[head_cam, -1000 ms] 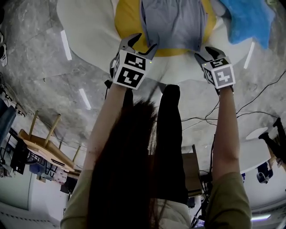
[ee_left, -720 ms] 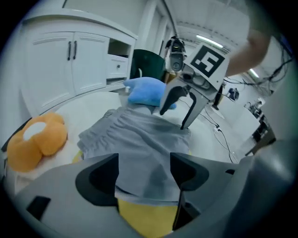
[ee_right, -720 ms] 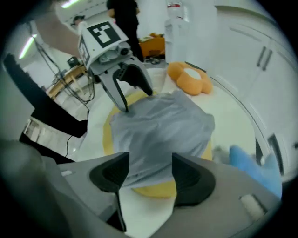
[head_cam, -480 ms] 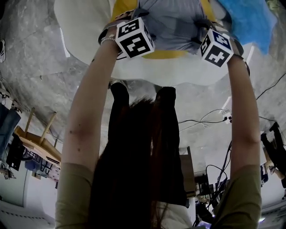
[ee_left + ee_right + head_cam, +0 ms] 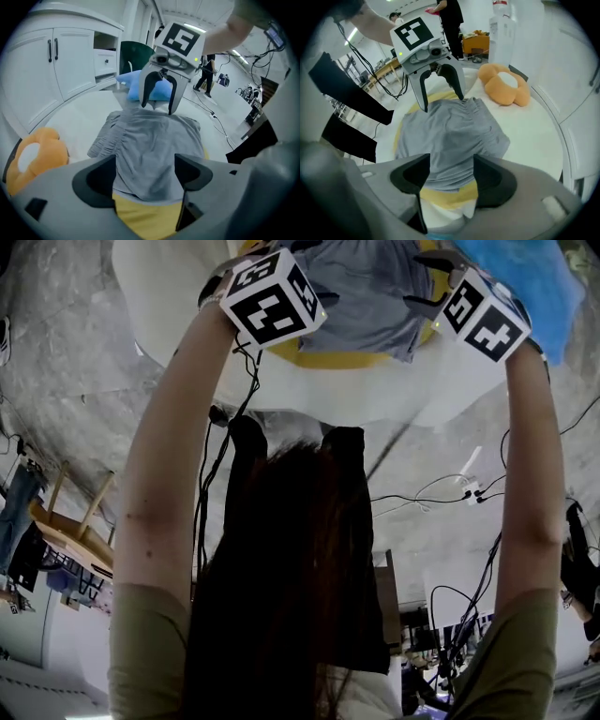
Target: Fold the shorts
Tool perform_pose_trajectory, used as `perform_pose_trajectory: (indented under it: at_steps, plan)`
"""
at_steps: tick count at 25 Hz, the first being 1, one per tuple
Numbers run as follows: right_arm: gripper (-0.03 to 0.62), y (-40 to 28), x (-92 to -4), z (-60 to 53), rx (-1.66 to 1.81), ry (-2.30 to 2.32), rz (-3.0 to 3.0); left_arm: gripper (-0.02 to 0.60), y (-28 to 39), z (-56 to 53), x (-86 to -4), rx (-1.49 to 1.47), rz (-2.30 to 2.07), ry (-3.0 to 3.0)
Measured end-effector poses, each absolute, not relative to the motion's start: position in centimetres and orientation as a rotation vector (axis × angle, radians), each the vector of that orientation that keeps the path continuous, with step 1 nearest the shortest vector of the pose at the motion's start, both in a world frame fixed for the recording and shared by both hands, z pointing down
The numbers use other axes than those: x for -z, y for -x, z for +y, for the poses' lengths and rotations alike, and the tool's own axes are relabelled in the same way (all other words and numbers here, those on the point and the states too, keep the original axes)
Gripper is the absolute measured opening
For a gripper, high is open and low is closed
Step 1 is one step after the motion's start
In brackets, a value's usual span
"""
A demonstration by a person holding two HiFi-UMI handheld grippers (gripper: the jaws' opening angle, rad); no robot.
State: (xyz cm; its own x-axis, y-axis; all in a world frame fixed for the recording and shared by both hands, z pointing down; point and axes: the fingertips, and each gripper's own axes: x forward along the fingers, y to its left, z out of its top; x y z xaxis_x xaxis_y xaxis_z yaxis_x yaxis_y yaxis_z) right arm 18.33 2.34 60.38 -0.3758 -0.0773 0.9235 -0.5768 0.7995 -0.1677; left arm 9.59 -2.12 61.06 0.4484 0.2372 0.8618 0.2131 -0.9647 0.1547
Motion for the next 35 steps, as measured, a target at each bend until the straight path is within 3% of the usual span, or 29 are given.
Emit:
perform_pose_trajectory:
  at_steps: [2,3,4,11,16,23,31,35]
  plan:
    - [0.282,-18.4,-61.0,0.9,-0.532,-0.424,-1.868,0.377,-9.9,-3.0,-62.3,-1.660,0.443,-2.604]
    - [0.368,-18.5,-61.7,0.9,-0.522,-0.368,-1.835,0.380,-9.7,-3.2,-63.1,-1.704,0.469,-2.566]
    - [0.388,-18.8,-62.4,1.1,-0.518,-0.307,-1.795,0.387,-9.3,-3.2,-63.8,-1.740,0.498,-2.526]
    - [0.394,-20.7,-65.6,2.4,-0.619,-0.163,-1.690,0.390,-9.3,-4.5,-64.1,-1.717,0.511,-2.530]
    - [0.393,-20.4,-61.8,1.1,-0.521,-0.374,-1.819,0.391,-8.3,-4.7,-61.2,-1.609,0.379,-2.587]
    - [0.393,-12.6,-62.5,14.5,-0.338,-0.119,-1.884,0.391,-2.0,7.1,-64.1,-1.702,0.581,-2.539]
    - [0.393,-13.7,-65.2,17.1,-0.220,-0.218,-1.867,0.394,-1.4,7.7,-65.6,-1.677,0.507,-2.614]
    - [0.393,-12.8,-63.6,17.0,-0.338,-0.274,-1.902,0.394,-1.9,8.0,-64.0,-1.635,0.443,-2.551]
